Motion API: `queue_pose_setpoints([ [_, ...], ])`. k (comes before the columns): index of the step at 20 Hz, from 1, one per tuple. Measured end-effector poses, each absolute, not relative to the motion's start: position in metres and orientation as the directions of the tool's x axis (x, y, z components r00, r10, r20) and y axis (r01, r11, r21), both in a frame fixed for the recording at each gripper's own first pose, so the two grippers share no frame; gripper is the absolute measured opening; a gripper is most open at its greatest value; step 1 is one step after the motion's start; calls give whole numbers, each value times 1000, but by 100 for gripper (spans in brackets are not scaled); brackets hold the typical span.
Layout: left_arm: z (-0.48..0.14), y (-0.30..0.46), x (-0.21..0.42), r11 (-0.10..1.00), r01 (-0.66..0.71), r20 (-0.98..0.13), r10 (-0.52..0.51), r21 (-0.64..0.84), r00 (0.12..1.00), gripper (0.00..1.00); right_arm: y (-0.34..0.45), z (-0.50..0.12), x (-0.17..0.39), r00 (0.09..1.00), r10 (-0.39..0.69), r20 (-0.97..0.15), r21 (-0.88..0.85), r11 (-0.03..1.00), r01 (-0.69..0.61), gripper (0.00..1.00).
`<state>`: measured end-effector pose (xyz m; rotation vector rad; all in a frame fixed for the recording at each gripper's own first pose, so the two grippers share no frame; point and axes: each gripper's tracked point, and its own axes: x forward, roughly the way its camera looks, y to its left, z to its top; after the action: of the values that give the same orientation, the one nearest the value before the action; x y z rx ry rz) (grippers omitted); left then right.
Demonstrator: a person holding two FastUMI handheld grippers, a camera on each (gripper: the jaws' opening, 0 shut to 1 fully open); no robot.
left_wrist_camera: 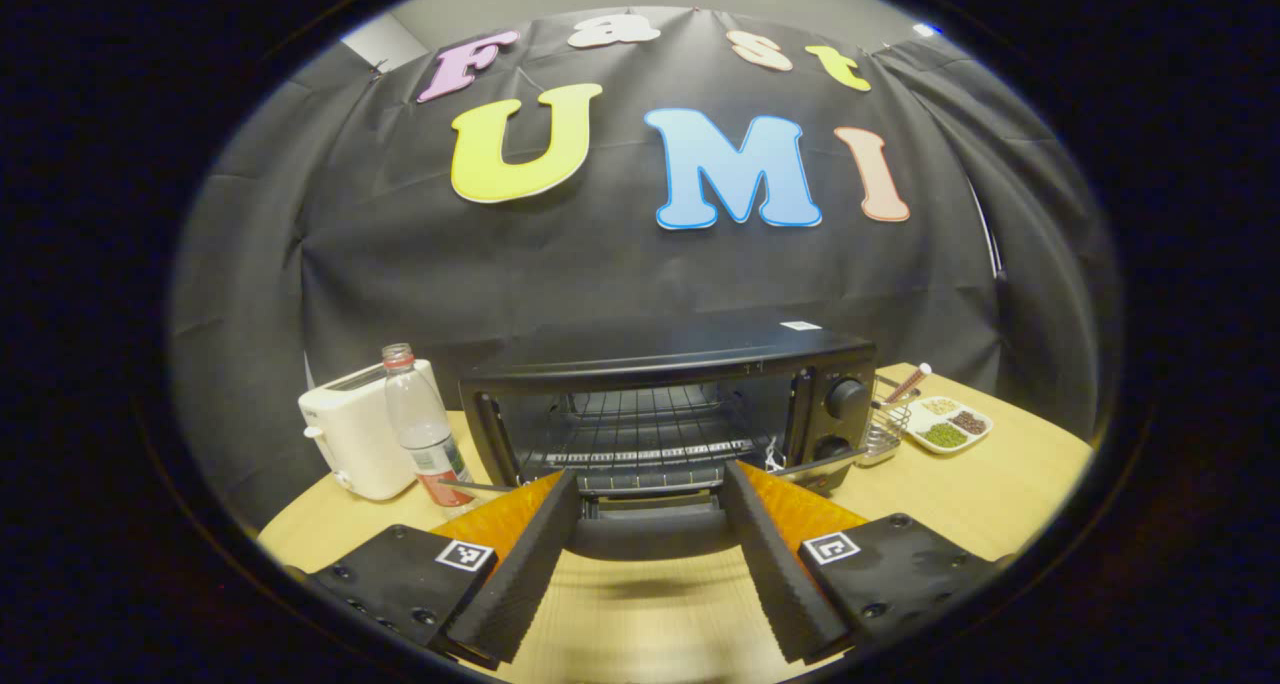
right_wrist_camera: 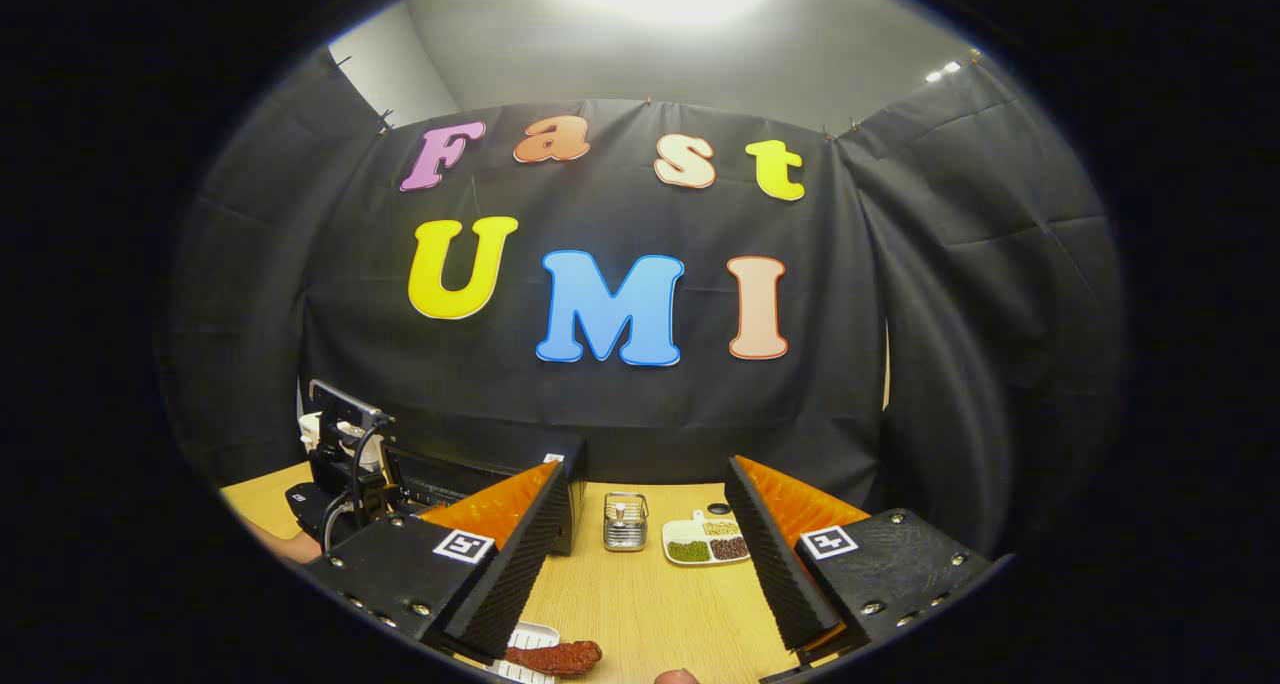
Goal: Open the electric oven with the left hand, put the food in, and close the electric oven.
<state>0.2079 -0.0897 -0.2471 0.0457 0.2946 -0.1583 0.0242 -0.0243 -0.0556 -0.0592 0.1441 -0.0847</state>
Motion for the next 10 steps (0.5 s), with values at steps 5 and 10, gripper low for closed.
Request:
queue_pose_setpoints([
  [5, -259, -88, 191, 988, 151, -324, -138, 16, 936, 100, -29, -57, 17, 986, -77, -149, -71, 995, 67, 96],
  [10, -281, -90, 173, 987, 157, -372, -131, 40, 919, 97, -28, -65, 11, 983, -65, -173, -68, 996, 54, 96],
])
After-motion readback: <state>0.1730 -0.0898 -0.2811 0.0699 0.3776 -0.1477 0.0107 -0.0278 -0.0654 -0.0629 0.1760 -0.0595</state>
